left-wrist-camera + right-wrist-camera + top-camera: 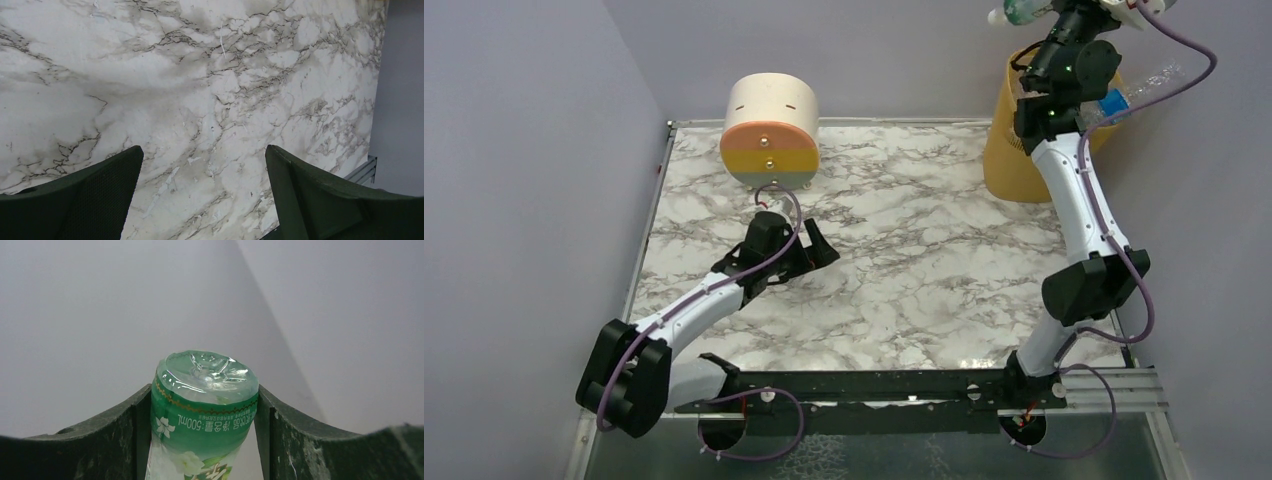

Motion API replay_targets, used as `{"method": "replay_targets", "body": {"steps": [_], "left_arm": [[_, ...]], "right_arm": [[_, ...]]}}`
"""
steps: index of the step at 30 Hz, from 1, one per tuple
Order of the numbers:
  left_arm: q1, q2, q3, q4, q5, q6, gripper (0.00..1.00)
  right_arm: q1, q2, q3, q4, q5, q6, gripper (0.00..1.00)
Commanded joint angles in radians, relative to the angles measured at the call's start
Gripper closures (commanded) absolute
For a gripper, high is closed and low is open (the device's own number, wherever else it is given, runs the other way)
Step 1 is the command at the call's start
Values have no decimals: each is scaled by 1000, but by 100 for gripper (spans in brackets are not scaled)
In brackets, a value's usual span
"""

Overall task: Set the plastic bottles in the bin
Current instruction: Place the plastic bottle in the trash bin.

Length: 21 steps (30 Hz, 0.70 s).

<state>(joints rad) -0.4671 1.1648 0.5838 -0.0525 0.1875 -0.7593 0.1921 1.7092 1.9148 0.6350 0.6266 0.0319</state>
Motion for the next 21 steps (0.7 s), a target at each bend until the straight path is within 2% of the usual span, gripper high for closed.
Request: {"method": "replay_targets", "body": {"steps": [1,5,9,13,21], "left_arm": [[-6,75,48,60,60,39,1],[-5,135,53,95,89,46,1],[-6,174,57,125,123,46,1],[-5,201,74,137,142,51,1],[-5,225,86,152,163,60,1]], "right_arm": [[-43,80,206,145,154,-259,49],[-111,157,386,98,182,-327,48],[-217,211,492,-40,181,-238,48],[-324,205,502,-213,147,-84,48],[-409,215,457,-370,97,1,48]]}}
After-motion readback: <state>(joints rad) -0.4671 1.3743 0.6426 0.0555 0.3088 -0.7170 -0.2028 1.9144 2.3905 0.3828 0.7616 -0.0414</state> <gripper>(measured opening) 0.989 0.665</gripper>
